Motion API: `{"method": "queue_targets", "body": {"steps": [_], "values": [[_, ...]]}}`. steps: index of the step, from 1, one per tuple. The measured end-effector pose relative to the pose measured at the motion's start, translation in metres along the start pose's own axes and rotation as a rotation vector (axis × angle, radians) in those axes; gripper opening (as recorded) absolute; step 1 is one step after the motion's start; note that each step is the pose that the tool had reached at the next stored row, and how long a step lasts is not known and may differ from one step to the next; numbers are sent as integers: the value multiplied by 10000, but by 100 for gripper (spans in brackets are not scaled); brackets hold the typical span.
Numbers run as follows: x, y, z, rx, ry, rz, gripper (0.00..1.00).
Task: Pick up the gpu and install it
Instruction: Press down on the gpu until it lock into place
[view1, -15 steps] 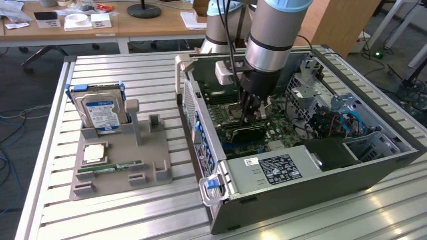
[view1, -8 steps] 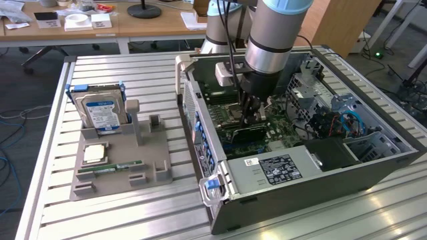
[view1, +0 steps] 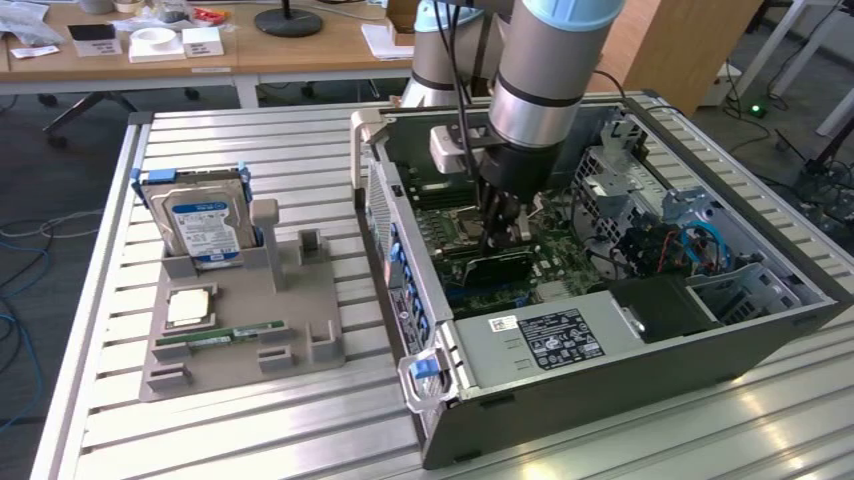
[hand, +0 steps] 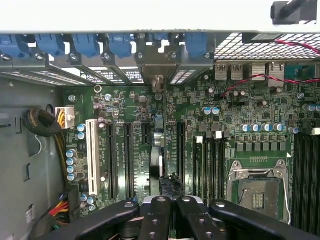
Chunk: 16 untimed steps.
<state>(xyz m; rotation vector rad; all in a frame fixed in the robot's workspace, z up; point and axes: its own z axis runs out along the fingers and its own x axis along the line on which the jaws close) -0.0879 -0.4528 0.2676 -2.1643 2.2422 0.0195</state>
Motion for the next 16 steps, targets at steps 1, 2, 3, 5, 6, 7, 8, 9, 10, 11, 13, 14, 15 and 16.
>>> {"method": "queue_targets", "body": {"steps": [1, 2, 3, 5, 6, 7, 8, 9, 10, 11, 13, 14, 15, 16], "values": [[-4, -1, 0, 0, 0, -2, 11], [-6, -1, 1, 0, 0, -4, 11], [-7, -1, 1, 0, 0, -4, 11], [-9, -1, 9, 0, 0, -3, 11], [-9, -1, 14, 0, 0, -2, 11], [-8, -1, 19, -1, 1, -2, 11], [-8, 0, 20, -2, 3, -3, 11], [-8, 0, 20, -2, 3, -3, 11], [-8, -1, 20, -2, 3, -3, 11], [-8, 0, 21, -1, 2, -3, 11], [-9, -1, 32, 1, -2, -2, 11], [-8, 0, 32, 0, 0, -3, 11], [-8, 0, 32, -1, 1, -3, 11], [-8, 0, 32, -1, 1, -3, 11]]}}
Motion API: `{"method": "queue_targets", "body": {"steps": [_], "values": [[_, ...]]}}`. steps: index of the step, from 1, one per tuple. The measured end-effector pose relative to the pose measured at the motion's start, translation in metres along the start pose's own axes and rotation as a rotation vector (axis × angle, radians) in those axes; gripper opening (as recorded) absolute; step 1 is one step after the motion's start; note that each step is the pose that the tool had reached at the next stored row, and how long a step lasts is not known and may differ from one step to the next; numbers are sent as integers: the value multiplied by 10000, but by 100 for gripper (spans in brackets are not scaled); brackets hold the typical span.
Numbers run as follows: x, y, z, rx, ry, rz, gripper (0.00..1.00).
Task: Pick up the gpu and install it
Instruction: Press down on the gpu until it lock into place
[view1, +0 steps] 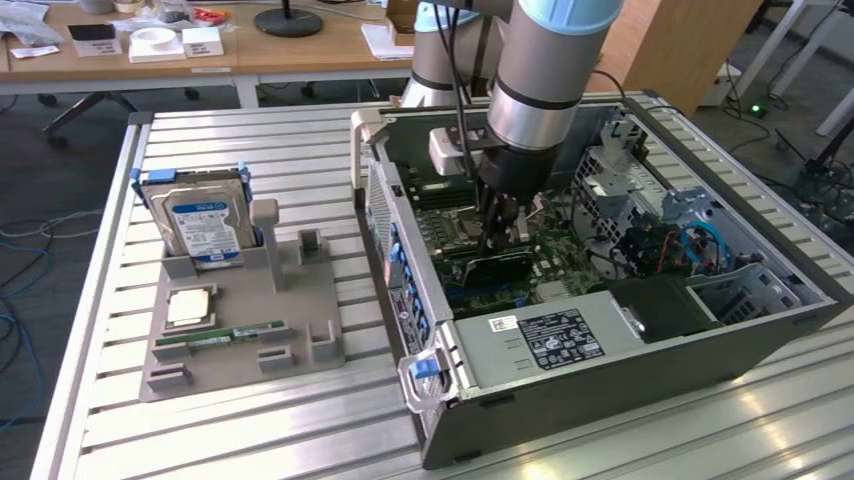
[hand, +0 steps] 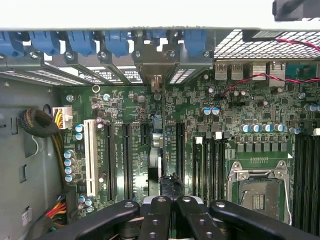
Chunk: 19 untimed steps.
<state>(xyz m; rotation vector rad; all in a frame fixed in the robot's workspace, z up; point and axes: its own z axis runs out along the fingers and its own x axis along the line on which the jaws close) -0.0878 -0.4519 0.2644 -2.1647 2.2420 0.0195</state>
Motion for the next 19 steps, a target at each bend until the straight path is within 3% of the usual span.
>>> {"method": "queue_targets", "body": {"steps": [19], "values": [[0, 2, 22, -1, 0, 0, 11]]}}
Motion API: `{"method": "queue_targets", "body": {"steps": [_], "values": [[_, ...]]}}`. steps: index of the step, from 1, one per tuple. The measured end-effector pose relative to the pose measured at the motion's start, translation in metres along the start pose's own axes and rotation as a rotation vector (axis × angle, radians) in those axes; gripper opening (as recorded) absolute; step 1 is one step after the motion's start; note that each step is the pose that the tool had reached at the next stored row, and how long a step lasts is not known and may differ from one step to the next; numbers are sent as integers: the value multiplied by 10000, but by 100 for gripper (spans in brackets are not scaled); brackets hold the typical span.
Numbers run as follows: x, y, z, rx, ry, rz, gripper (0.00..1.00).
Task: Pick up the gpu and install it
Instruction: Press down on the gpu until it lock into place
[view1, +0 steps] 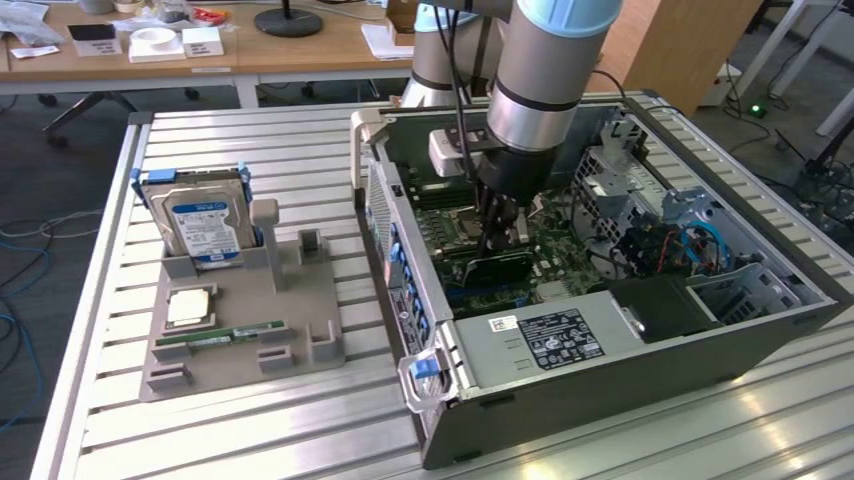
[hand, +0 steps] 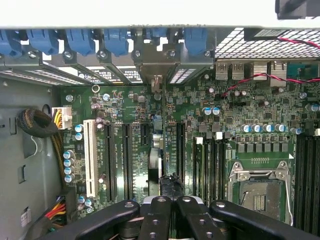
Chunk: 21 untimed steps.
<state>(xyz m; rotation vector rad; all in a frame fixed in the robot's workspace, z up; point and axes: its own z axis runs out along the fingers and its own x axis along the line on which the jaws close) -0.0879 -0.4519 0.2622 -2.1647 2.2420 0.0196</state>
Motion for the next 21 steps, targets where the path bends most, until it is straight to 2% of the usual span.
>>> {"method": "queue_targets", "body": {"steps": [21], "values": [[-3, 4, 9, 1, -1, -1, 11]]}}
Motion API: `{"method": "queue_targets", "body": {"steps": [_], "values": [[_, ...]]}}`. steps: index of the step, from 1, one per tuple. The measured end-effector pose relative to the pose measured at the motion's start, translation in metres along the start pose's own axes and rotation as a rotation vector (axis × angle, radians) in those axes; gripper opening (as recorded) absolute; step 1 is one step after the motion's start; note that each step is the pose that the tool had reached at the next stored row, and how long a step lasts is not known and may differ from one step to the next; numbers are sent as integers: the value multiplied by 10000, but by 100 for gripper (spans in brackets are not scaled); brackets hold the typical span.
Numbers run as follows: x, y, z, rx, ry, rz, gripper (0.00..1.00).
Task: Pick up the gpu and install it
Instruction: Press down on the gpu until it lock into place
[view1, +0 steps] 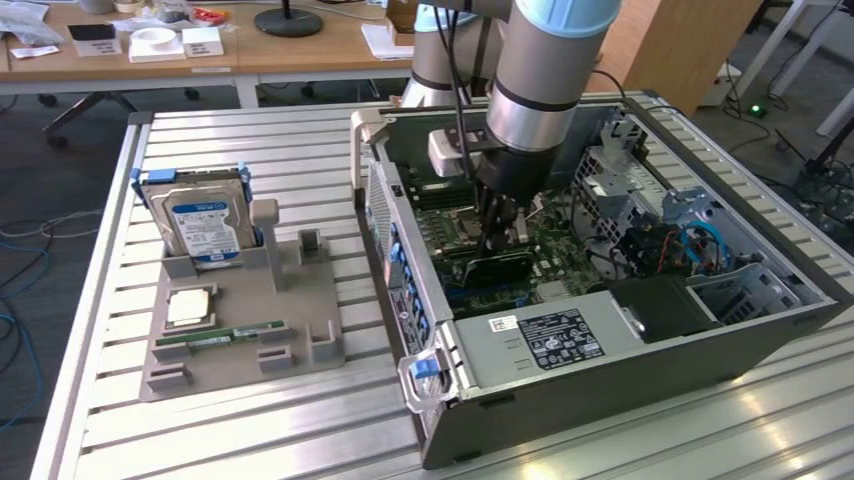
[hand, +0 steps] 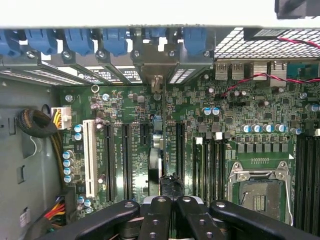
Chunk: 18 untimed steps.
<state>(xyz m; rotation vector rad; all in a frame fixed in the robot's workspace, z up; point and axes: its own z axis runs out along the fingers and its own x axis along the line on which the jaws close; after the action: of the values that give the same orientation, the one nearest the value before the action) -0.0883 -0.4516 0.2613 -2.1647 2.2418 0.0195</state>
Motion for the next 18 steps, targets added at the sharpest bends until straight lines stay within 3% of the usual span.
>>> {"method": "queue_targets", "body": {"steps": [18], "values": [[7, 6, 1, -1, 2, 1, 11]]}}
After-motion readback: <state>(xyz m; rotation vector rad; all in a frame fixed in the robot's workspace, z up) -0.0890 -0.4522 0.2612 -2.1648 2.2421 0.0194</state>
